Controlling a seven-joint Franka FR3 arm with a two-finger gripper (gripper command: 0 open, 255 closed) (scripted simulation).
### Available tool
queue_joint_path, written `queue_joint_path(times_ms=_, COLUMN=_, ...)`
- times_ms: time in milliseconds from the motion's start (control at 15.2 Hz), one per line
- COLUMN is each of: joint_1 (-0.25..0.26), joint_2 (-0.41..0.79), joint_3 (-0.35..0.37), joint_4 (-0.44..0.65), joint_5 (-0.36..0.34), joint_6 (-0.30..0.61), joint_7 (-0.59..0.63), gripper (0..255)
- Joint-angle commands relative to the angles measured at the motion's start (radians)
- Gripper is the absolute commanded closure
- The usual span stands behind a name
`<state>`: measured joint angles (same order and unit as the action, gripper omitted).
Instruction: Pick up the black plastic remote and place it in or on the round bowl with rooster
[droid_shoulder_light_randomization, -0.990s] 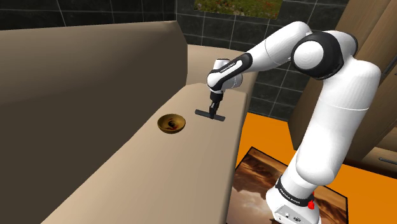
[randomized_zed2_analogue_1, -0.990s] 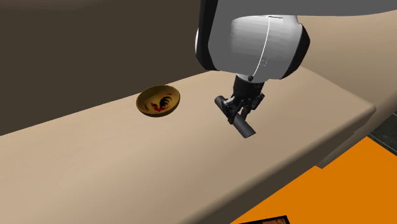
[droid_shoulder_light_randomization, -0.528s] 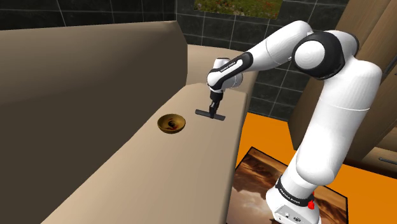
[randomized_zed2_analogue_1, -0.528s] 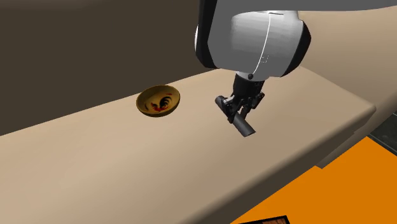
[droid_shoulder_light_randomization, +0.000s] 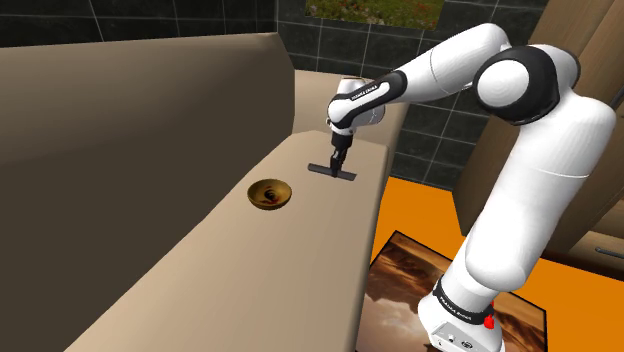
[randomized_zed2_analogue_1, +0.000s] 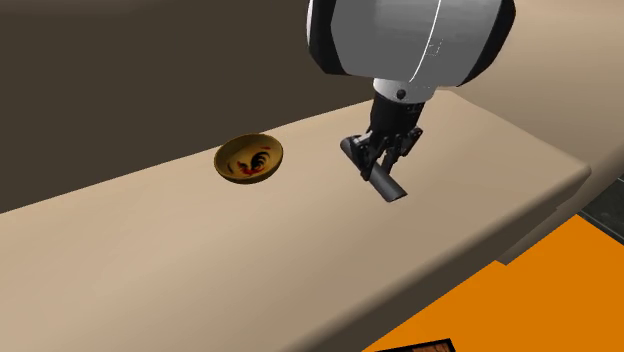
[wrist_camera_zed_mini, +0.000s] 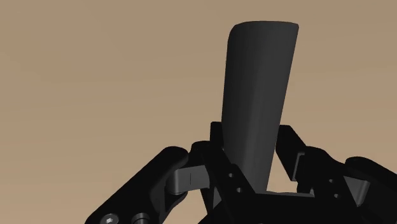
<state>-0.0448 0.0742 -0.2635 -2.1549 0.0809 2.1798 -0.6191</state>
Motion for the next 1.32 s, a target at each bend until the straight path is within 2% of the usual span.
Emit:
queue_joint_path(times_ms=0, joint_1=0.000, joint_2=-0.015, joint_3=-0.001, joint_4=0.010, joint_5=-0.006, joint_6=-0.025, joint_7=0.004, gripper=255)
queue_joint_path(times_ms=1056, joint_1=0.002, joint_2=-0.095, joint_3=0.000, joint_4=0.128, joint_5=-0.036, joint_6=-0.219, joint_7=0.032, gripper=255)
queue_joint_path(times_ms=1254, joint_1=0.038, joint_2=-0.086, joint_3=0.036, joint_4=0.134, joint_5=-0.029, joint_6=-0.213, joint_7=0.100, gripper=255)
